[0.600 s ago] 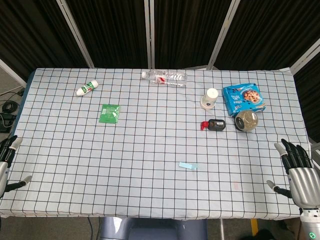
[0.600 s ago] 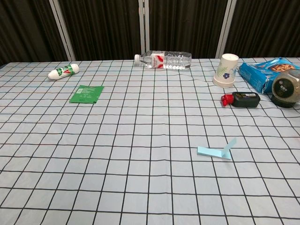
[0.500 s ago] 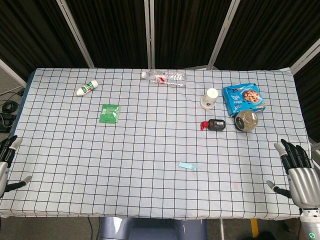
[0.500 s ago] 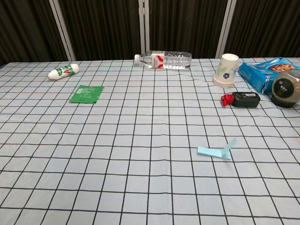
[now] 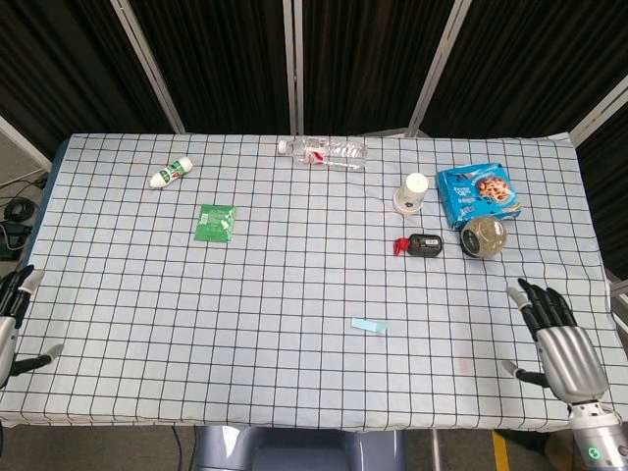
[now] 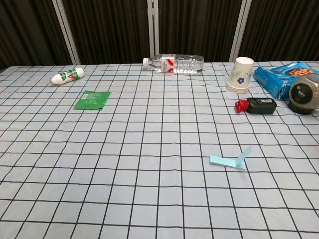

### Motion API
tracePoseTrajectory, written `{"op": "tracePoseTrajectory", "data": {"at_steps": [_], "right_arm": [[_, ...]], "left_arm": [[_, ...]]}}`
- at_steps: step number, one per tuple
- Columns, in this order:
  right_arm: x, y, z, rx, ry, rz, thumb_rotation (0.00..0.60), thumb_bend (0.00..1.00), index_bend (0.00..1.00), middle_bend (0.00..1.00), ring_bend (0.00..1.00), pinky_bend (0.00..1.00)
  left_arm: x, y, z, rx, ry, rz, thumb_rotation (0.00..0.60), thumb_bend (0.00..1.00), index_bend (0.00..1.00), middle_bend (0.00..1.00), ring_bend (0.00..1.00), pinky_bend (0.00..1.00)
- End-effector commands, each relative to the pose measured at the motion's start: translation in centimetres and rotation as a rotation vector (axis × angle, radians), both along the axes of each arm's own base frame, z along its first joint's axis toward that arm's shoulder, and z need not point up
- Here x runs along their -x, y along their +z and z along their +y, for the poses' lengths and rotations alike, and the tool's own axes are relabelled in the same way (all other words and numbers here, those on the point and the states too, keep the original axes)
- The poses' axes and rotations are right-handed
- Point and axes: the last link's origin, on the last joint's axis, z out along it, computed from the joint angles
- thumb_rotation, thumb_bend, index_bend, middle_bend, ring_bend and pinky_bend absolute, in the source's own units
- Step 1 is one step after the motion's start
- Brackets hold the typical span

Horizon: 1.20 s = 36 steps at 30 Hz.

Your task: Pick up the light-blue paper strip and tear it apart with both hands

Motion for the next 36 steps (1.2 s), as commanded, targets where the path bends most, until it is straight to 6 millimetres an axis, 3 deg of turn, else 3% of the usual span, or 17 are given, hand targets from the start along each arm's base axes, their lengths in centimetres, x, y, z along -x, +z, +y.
{"op": "tracePoseTrajectory", "data": {"at_steps": [1,7,12,21,36], "right_arm": [[-2.2,-2.5,-3.1,-0.143,0.131,0.033,0.600,0.01,0.12,0.00,0.00,0.00],[-5.5,-6.3,-7.0,-0.254,0.317,0.051,0.600,0.15,0.33,0.02,0.00,0.00],[-7.0,-9.4,-9.0,-0.310,0.407,0.098,0.600,0.17,0.36,0.04,0.00,0.00],[-7.6,-13.9,-10.0,-0.388,0.555,0.215,0.600,0.17,0.41,0.05,0.00,0.00],[-5.9,-15.0,-10.6,-0.352,0.630,0.342,0.600,0.22,0.45,0.06,0.00,0.00]], "left_arm": [[0.2,-0.2,0.4,0.005,0.012,-0.001,0.600,0.00,0.00,0.00,0.00,0.00],[0.7,-0.8,1.4,0.017,0.041,0.006,0.600,0.00,0.00,0.00,0.00,0.00],[1.0,-1.0,1.7,0.016,0.055,0.023,0.600,0.00,0.00,0.00,0.00,0.00],[1.4,-0.9,1.9,0.012,0.074,0.033,0.600,0.00,0.00,0.00,0.00,0.00],[1.2,-1.2,1.7,0.018,0.068,0.038,0.600,0.00,0.00,0.00,0.00,0.00]]}}
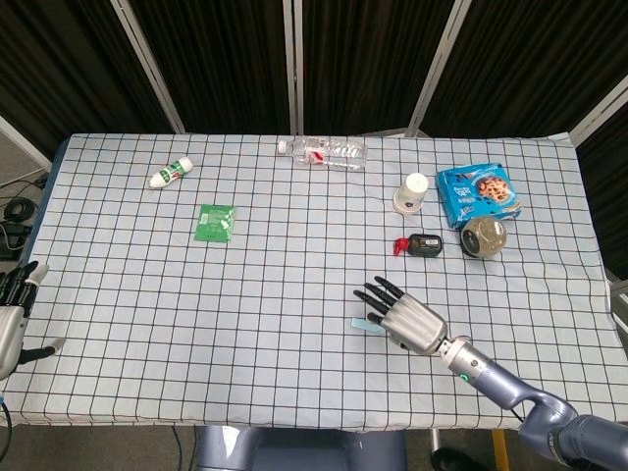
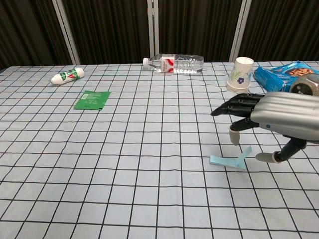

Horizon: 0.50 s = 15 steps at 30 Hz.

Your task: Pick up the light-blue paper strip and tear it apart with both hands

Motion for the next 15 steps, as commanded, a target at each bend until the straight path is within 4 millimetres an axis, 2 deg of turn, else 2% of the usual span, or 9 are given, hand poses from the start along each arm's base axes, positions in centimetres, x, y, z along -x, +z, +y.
{"op": "tracePoseTrajectory", "data": {"at_steps": [1,15], "right_arm": [[0.34,-0.26,-0.15,0.015,0.029,0.025,0.600,0.22,0.45,0.06,0.00,0.00],[1.16,-1.18,-0.87,0.040,0.075,0.045,0.600,0.22,0.51,0.08,0.00,0.00]], "left_arm": [[0.00,-0.04,-0.04,0.000,0.001,0.000,0.600,0.00,0.00,0.00,0.00,0.00],[0.05,-0.14,-0.06,0.003,0.003,0.003,0.600,0.00,0.00,0.00,0.00,0.00]]}}
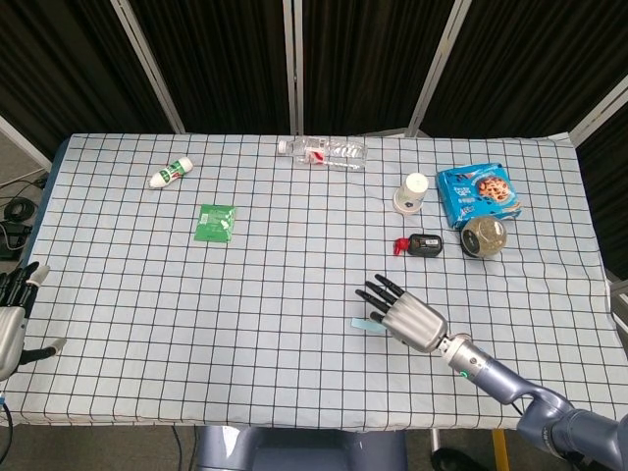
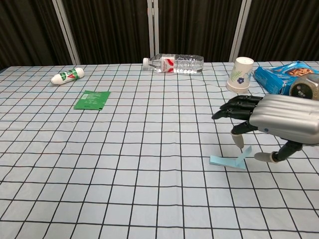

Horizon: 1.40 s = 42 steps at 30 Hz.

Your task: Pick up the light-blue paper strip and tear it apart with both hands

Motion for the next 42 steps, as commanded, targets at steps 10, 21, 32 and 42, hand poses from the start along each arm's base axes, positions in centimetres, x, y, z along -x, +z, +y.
{"op": "tracePoseTrajectory", "data": {"at_steps": [10,21,32,42], "right_arm": [[0.64,-0.36,-0.27,0.010,0.043,0.037,0.600,0.25,0.54,0.09,0.00,0.00],[0.94,-0.52,-0.62,0.010,0.031,0.046,0.600,0.29,0.55,0.09,0.00,0.00],[1.05,-0.90,-0.63,-0.003,-0.010,0.003,0.600,0.36,0.61,0.10,0.00,0.00],[0.48,-0.62,-0.90,-0.041,-0.114,-0.115,0.600,0.40,0.72,0.11,0.00,0.00]], "left_arm": [[0.03,0.07,0.03,-0.004,0.000,0.000,0.600,0.00,0.00,0.00,0.00,0.00],[0.04,0.05,0.10,-0.004,0.001,0.002,0.600,0.00,0.00,0.00,0.00,0.00],[0.08,-0.01,0.08,-0.004,0.003,0.005,0.600,0.00,0.00,0.00,0.00,0.00],[0.22,-0.23,0.21,0.003,0.009,0.009,0.600,0.00,0.00,0.00,0.00,0.00]]}}
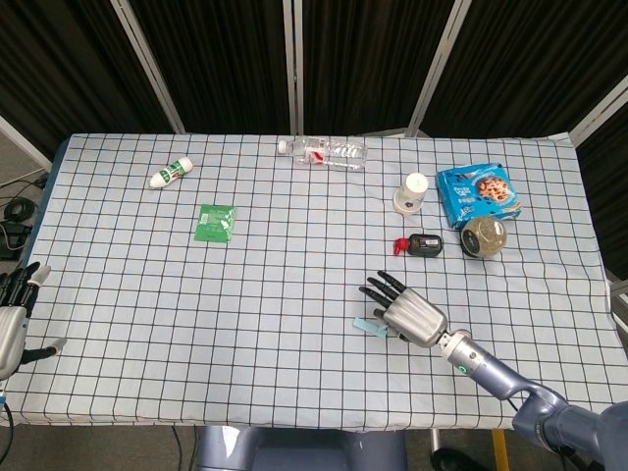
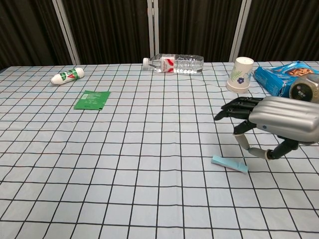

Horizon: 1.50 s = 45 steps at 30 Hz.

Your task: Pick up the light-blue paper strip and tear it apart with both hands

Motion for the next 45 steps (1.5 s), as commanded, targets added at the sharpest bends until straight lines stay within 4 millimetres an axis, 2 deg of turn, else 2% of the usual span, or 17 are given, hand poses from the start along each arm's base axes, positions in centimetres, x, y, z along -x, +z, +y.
{"op": "tracePoseTrajectory", "data": {"at_steps": [1,3,9,12,18,21,24,30,32,34,39,45], "right_arm": [[-0.6,0.3,-0.3,-0.014,-0.058,-0.065,0.600,0.40,0.72,0.11,0.00,0.00],[-1.6,0.7,-1.0,-0.018,-0.114,-0.143,0.600,0.40,0.72,0.11,0.00,0.00],[-4.4,1.6,-2.4,-0.038,-0.188,-0.235,0.600,0.40,0.73,0.11,0.00,0.00],[-7.1,2.3,-4.1,-0.057,-0.262,-0.313,0.600,0.40,0.74,0.11,0.00,0.00],[-10.2,2.8,-5.7,-0.092,-0.374,-0.399,0.600,0.40,0.74,0.09,0.00,0.00],[-12.0,2.8,-6.7,-0.100,-0.433,-0.445,0.600,0.40,0.75,0.09,0.00,0.00],[-12.9,2.7,-7.1,-0.101,-0.473,-0.468,0.600,0.41,0.75,0.09,0.00,0.00],[-14.9,1.8,-7.7,-0.084,-0.579,-0.523,0.600,0.41,0.75,0.09,0.00,0.00],[-15.3,1.5,-7.8,-0.075,-0.605,-0.537,0.600,0.41,0.75,0.09,0.00,0.00],[-15.6,1.2,-7.8,-0.076,-0.631,-0.550,0.600,0.41,0.75,0.09,0.00,0.00],[-16.3,0.9,-7.7,-0.083,-0.663,-0.566,0.600,0.41,0.76,0.10,0.00,0.00],[-17.0,0.6,-7.6,-0.093,-0.692,-0.582,0.600,0.41,0.76,0.10,0.00,0.00]], "left_arm": [[0.1,-0.1,0.1,0.003,0.004,0.002,0.600,0.00,0.00,0.00,0.00,0.00],[0.3,-0.2,0.3,0.010,0.012,0.002,0.600,0.00,0.00,0.00,0.00,0.00],[0.8,-0.7,1.6,0.039,-0.004,-0.007,0.600,0.00,0.00,0.00,0.00,0.00],[0.4,-1.6,3.9,0.065,-0.064,-0.038,0.600,0.00,0.00,0.00,0.00,0.00],[-0.5,-3.7,7.2,0.137,-0.103,-0.119,0.600,0.00,0.00,0.00,0.00,0.00],[-2.3,-5.5,9.4,0.181,-0.134,-0.200,0.600,0.00,0.00,0.00,0.00,0.00],[-3.6,-6.6,10.6,0.202,-0.158,-0.224,0.600,0.00,0.03,0.00,0.00,0.00],[-9.0,-10.5,13.2,0.279,-0.207,-0.329,0.600,0.00,0.24,0.00,0.00,0.00],[-10.3,-11.5,13.6,0.301,-0.210,-0.350,0.600,0.00,0.30,0.00,0.00,0.00],[-11.7,-12.4,14.1,0.322,-0.216,-0.365,0.600,0.01,0.31,0.00,0.00,0.00],[-14.4,-14.0,14.9,0.339,-0.233,-0.399,0.600,0.10,0.34,0.00,0.00,0.00],[-16.2,-15.9,15.2,0.344,-0.246,-0.428,0.600,0.18,0.39,0.00,0.00,0.00]]}}
